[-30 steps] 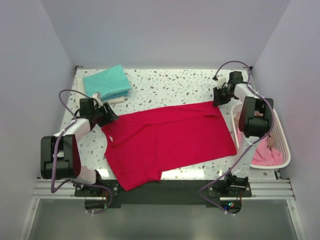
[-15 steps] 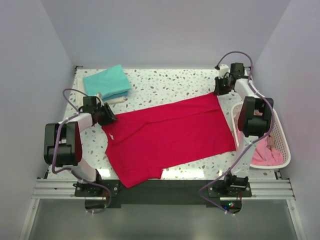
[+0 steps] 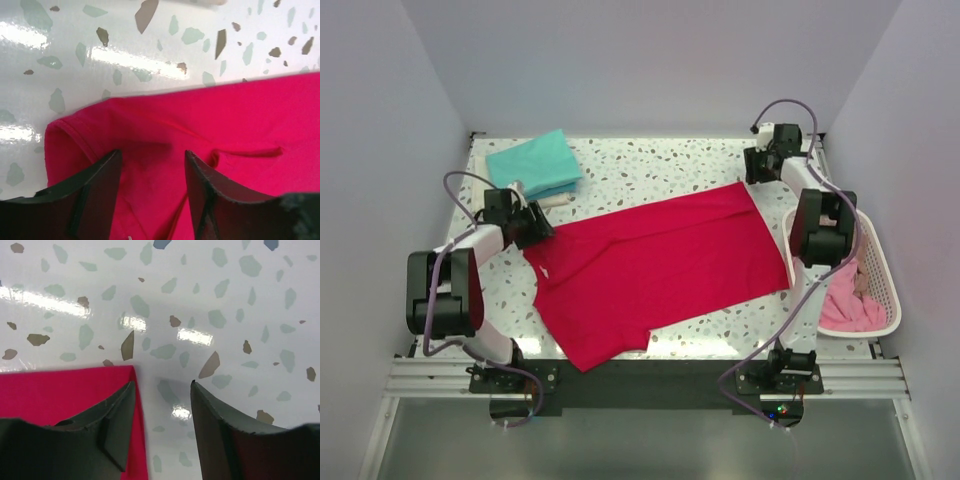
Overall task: Fold and stack the t-shirts
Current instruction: Fold the tshirt
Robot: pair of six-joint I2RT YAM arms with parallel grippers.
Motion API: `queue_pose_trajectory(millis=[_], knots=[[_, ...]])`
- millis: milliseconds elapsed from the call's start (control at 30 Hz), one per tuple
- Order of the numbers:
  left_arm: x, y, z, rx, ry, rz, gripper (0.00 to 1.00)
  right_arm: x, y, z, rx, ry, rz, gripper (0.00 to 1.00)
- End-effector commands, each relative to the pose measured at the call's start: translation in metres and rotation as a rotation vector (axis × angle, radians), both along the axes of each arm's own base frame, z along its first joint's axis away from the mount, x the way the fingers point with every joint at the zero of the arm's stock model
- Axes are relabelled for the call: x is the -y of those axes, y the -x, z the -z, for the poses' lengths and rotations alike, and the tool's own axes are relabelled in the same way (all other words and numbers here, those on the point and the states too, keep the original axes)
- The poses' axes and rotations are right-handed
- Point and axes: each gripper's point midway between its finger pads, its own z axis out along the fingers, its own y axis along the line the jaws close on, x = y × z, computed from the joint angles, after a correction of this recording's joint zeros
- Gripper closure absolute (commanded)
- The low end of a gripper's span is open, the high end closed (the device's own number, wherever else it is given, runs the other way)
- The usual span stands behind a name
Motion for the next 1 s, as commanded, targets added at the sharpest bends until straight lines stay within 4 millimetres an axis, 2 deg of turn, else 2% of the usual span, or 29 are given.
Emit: queue_pose_trajectory(millis=[0,33,67,133,200,233,267,300,333,367,400,433,533,667,867,967], knots=[[-0.003,-0.026,-0.066,0.209,-0.048,0.051,0.4,0.007,-0.01,-0.06,0.149,0.052,0.013,0.47],[-0.003,-0.027,-0.09,0.28,-0.079,0.078,0.38,0.002,-0.004,-0.061,0.142,0.063,-0.042,0.43],[-0.005,-0.025,-0.098,0.293,-0.099,0.083,0.36,-0.015,0.003,-0.079,0.167,0.018,-0.13,0.4],[-0.004,-0.023,-0.123,0.353,-0.142,0.126,0.31,-0.038,0.029,-0.076,0.118,-0.014,-0.309,0.38],[0.007,-0.012,-0.123,0.322,-0.134,0.187,0.3,-0.075,0.054,-0.091,0.131,-0.097,-0.485,0.38],[0.013,-0.011,-0.123,0.312,-0.136,0.223,0.3,-0.083,0.072,-0.082,0.093,-0.102,-0.545,0.38],[0.02,-0.008,-0.119,0.289,-0.133,0.251,0.3,-0.091,0.082,-0.08,0.085,-0.111,-0.573,0.39],[0.04,-0.001,-0.115,0.251,-0.129,0.313,0.31,-0.101,0.093,-0.093,0.11,-0.139,-0.615,0.39],[0.046,0.002,-0.102,0.209,-0.146,0.341,0.31,-0.118,0.109,-0.084,0.085,-0.16,-0.664,0.39],[0.063,0.009,-0.094,0.18,-0.146,0.391,0.31,-0.13,0.119,-0.086,0.085,-0.175,-0.694,0.39],[0.068,0.009,-0.09,0.164,-0.149,0.408,0.31,-0.136,0.127,-0.089,0.086,-0.196,-0.715,0.39],[0.07,0.01,-0.077,0.124,-0.155,0.421,0.31,-0.143,0.142,-0.093,0.077,-0.232,-0.745,0.39],[0.071,0.01,-0.056,0.05,-0.196,0.427,0.32,-0.153,0.165,-0.102,0.067,-0.3,-0.766,0.39],[0.063,0.005,-0.036,-0.017,-0.309,0.409,0.32,-0.155,0.184,-0.103,0.057,-0.318,-0.773,0.39],[0.088,0.008,-0.014,-0.066,-0.314,0.479,0.35,-0.153,0.199,-0.104,0.033,-0.321,-0.773,0.39],[0.099,0.012,-0.006,-0.086,-0.281,0.512,0.43,-0.152,0.202,-0.107,0.035,-0.319,-0.771,0.39]])
